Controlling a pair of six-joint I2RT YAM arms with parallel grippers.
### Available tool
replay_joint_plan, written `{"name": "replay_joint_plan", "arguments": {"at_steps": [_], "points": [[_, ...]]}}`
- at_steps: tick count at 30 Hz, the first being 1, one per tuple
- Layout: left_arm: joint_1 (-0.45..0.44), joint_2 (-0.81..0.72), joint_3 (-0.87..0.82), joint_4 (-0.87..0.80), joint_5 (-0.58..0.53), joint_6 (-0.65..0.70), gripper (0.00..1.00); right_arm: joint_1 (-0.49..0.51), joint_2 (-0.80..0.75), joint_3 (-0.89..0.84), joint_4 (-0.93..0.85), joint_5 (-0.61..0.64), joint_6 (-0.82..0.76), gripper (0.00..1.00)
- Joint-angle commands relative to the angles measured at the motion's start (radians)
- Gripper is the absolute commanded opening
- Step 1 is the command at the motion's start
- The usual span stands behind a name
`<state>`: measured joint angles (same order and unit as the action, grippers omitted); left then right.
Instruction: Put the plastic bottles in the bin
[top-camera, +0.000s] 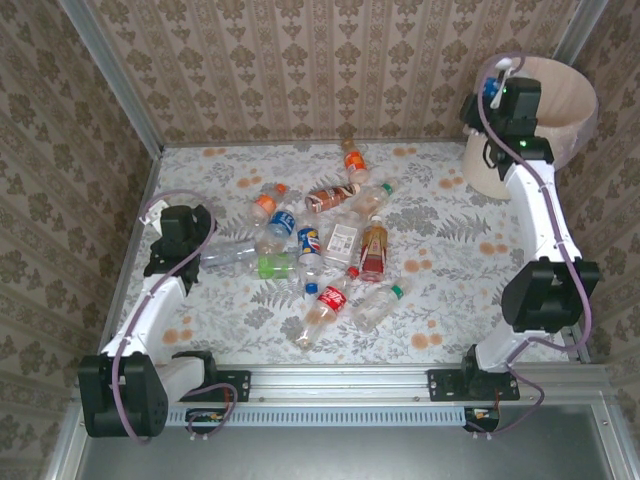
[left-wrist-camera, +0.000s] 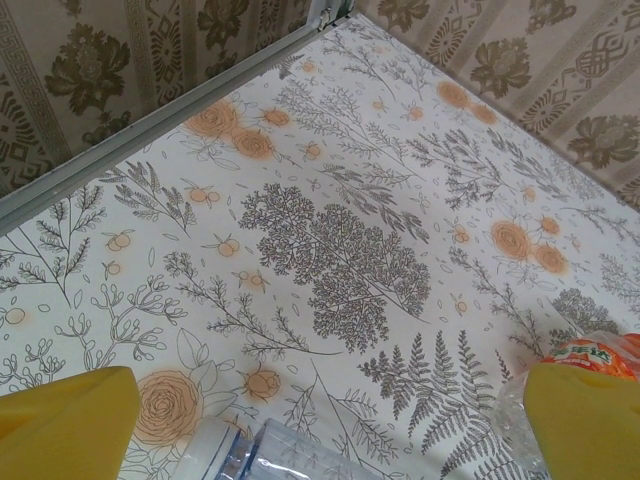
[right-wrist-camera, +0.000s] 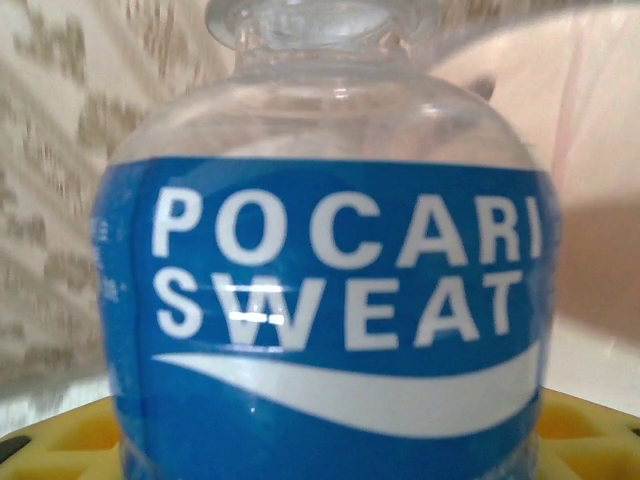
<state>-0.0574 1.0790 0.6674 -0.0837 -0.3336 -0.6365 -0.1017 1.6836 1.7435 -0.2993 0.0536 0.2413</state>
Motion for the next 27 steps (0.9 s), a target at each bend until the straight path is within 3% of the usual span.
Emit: {"name": "replay_joint_plan", "arguments": {"at_steps": [1, 10, 21, 27], "points": [[0.004, -0.030, 0.009, -0.024, -0.004, -0.024, 1.00, -0.013, 0.097, 0.100, 0.093, 0.053, 0.046, 0.56], [0.005, -0.033, 0.011, -0.033, -0.007, -0.027, 1.00, -0.048, 0.231, 0.258, 0.200, 0.243, 0.061, 0.58], [0.002, -0.027, 0.002, -0.033, -0.005, -0.043, 1.00, -0.105, 0.431, 0.556, -0.077, 0.221, 0.034, 0.60], [0.002, -0.019, 0.001, -0.037, -0.004, -0.043, 1.00, -0.096, 0.459, 0.607, -0.128, 0.201, -0.040, 0.62]]}}
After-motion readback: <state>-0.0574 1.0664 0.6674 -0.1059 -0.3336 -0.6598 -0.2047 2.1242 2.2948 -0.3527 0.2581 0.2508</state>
